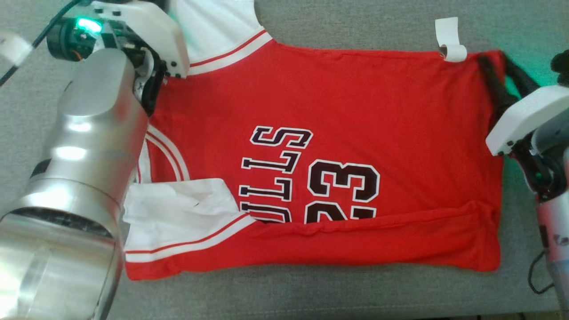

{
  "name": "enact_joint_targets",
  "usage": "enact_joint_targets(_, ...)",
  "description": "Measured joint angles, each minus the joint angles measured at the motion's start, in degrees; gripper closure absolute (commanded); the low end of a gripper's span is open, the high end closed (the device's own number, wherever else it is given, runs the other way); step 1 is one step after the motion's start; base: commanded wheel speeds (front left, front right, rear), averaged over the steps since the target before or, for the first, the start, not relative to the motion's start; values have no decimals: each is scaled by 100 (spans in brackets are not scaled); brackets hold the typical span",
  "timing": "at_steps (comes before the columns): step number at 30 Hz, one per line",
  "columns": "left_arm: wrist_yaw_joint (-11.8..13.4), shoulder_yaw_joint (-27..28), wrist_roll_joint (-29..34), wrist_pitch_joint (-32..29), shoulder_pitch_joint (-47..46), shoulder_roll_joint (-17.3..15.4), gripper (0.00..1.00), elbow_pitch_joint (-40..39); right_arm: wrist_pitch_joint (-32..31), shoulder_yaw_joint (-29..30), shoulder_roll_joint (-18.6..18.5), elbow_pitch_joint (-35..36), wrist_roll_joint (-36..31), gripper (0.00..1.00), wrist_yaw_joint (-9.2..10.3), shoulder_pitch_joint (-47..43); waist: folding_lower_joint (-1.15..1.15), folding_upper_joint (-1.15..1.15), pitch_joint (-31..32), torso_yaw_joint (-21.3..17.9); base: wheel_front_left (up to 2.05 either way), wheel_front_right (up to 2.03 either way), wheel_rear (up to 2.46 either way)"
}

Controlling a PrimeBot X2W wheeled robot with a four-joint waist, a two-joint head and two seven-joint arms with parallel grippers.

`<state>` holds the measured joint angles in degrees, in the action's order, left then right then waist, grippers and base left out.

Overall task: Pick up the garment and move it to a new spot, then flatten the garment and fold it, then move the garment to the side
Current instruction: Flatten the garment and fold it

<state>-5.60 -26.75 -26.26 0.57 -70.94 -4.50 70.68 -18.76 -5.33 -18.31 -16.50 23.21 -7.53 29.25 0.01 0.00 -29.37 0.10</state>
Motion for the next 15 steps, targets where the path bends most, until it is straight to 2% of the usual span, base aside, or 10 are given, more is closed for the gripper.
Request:
enact_joint_targets(7, 0, 326, -303, 1063, 374, -161, 100, -501, 352, 31, -30, 383, 130, 100, 0, -165, -1, 0, 276, 51, 0, 0, 0)
enact_joint_targets(11, 59, 460, -365, 1261, 768, -332, 100, -944, 513, 101, -32, 693, 156, 100, 0, -296, -1, 0, 424, 86, 0, 0, 0)
enact_joint_targets(15, 187, 679, -570, 1347, 1725, -446, 100, -1949, 593, 165, -7, 1065, 268, 100, 0, -751, -1, 0, 652, 141, 0, 0, 0)
